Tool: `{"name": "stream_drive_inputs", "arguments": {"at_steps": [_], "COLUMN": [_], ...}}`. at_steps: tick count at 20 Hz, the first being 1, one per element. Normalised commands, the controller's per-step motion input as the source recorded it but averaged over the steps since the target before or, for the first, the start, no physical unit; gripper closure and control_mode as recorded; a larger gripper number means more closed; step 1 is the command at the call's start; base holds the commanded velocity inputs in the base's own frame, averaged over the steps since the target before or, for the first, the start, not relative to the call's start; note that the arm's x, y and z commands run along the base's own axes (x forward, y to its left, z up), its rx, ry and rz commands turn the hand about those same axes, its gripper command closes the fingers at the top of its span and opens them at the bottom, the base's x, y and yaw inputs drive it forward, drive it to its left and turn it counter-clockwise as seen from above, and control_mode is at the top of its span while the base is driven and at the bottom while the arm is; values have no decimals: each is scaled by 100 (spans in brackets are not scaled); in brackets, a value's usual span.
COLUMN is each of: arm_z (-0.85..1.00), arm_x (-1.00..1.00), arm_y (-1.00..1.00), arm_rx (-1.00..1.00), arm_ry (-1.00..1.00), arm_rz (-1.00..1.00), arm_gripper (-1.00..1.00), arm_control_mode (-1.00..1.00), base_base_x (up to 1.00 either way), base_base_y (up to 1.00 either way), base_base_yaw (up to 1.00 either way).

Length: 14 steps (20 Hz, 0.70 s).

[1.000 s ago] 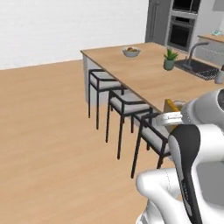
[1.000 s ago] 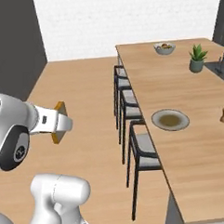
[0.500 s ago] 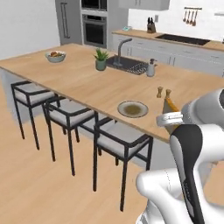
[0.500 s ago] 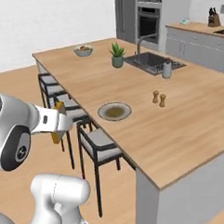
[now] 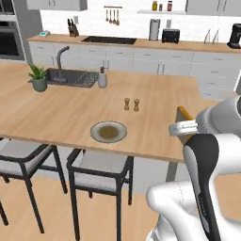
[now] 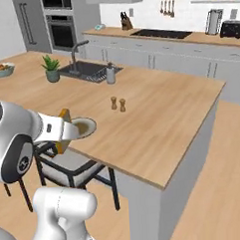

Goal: Start the toaster. Once the lever pops up, take the bread to the plate on the dining counter.

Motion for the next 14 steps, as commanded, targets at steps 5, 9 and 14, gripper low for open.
{"name": "stream_drive_inputs", "arguments": {"at_steps": [5, 9, 14], "arm_z": [0, 0, 0], "arm_x": [0, 0, 0], "arm_y": [0, 0, 0], "arm_rx": [0, 0, 0], "arm_ry": [0, 0, 0], "arm_rz": [0, 0, 0], "arm_gripper": [100, 100, 100], "arm_control_mode": [100, 100, 100], "base_base_x": [23, 9, 10], "base_base_y": [85, 95, 71], "base_base_yaw": [-48, -36, -30]}}
